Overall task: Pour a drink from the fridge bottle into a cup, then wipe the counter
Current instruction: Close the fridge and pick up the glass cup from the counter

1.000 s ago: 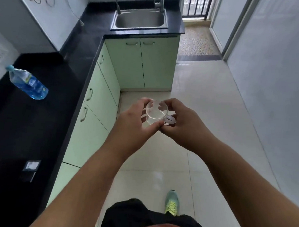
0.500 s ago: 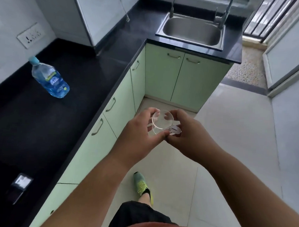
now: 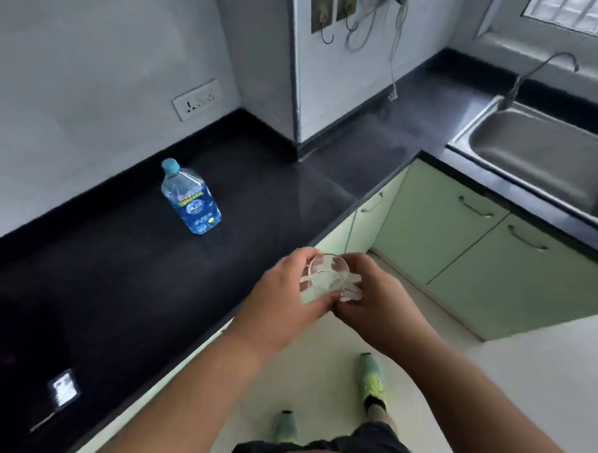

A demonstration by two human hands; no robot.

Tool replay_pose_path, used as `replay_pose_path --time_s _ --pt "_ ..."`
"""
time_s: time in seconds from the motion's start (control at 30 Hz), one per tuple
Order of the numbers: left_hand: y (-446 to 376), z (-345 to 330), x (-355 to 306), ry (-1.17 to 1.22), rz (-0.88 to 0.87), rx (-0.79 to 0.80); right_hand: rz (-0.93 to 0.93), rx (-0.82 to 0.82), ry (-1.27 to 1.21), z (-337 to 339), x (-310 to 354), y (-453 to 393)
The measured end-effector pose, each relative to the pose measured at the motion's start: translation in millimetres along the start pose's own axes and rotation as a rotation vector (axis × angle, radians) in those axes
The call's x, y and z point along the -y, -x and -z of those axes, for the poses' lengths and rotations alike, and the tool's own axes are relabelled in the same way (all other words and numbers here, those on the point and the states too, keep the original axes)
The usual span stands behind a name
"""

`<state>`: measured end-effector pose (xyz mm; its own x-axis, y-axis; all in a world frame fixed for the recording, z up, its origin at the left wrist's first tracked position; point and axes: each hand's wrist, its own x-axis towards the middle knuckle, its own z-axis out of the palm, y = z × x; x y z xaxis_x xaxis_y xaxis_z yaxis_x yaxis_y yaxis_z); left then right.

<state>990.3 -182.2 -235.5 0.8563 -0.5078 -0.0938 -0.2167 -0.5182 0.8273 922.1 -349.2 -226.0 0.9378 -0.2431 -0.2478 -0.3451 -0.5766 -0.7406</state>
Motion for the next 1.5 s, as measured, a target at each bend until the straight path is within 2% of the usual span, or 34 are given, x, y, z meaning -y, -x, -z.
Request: replay_pose_path --time_s 0.27,0.4,0.5,0.77,1.1,1.27,1.5 --pt "-32.9 13.4 -0.9 0.118 0.282 -0.402 0.289 0.385 0.172 9.1 38.3 -120.3" --pt "-33.2 22.6 11.0 0.122 0.407 -0.570 0.383 0.516 0.185 -15.9 60.8 -154.4" --pt "-31.9 34.5 30.6 0.085 0.479 -0.638 0.418 0.590 0.189 -41.2 74.6 -169.9" --pt "-46.9 69.2 97.5 0.005 0.614 -0.597 0.403 0.677 0.271 -120.0 90.0 -210.2" --pt "-100.8 94.6 182.4 -0.134 0.644 -0.415 0.302 0.646 0.370 -188.4 64.5 -270.0" --pt "-130.4 87.0 200.5 -0.135 0.668 -0.426 0.251 0.659 0.357 -204.3 52.0 -302.6" --pt "-161.8 67.8 218.8 -0.101 0.696 -0.527 0.265 0.657 0.357 -212.9 47.5 -338.4"
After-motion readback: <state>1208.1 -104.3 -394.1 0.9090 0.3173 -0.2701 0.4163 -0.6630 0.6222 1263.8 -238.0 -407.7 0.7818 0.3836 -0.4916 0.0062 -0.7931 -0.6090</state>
